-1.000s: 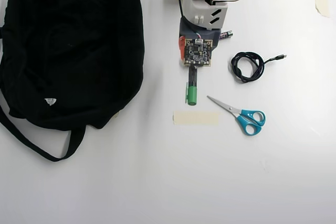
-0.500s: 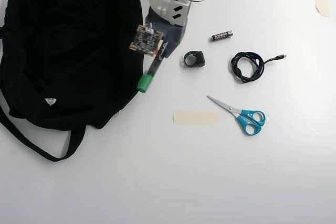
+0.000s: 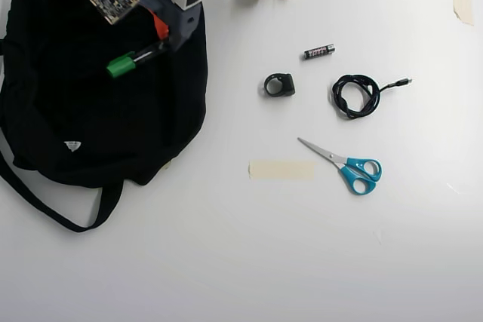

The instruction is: Put the green marker into the black bag

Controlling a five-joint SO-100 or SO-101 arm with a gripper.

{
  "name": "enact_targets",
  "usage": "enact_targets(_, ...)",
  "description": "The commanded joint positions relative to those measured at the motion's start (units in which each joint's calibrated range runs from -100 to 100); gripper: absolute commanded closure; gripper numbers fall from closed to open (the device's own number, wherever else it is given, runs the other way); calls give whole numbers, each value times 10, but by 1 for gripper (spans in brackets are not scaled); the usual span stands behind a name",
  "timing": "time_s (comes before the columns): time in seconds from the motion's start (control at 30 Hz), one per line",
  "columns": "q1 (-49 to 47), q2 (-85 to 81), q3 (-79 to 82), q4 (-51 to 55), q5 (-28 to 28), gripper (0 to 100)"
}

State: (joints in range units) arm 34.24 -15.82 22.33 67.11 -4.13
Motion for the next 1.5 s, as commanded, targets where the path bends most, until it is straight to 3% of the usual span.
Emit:
enact_targets(0.0, 78, -13, -5, -53, -14, 98)
enact_targets(0.1, 118, 24, -4, -91, 12, 98)
enact_targets(0.37, 200, 113, -9, -150, 7, 98)
enact_targets(0.53, 198, 113, -6, -151, 7, 97)
enact_targets(0.63, 195, 113, -5, -151, 7, 81)
enact_targets(0.77, 185, 113, -4, -151, 7, 74)
enact_targets(1.03, 163, 103, -5, -141, 10, 75)
enact_targets(1.07, 163, 101, -7, -134, 10, 77)
enact_targets(1.13, 163, 101, -5, -134, 10, 93)
enact_targets(1.17, 151, 100, -5, -133, 8, 98)
enact_targets(1.27, 76, 63, -15, -107, 8, 98)
enact_targets(1.47, -143, -194, -4, -39, 6, 98)
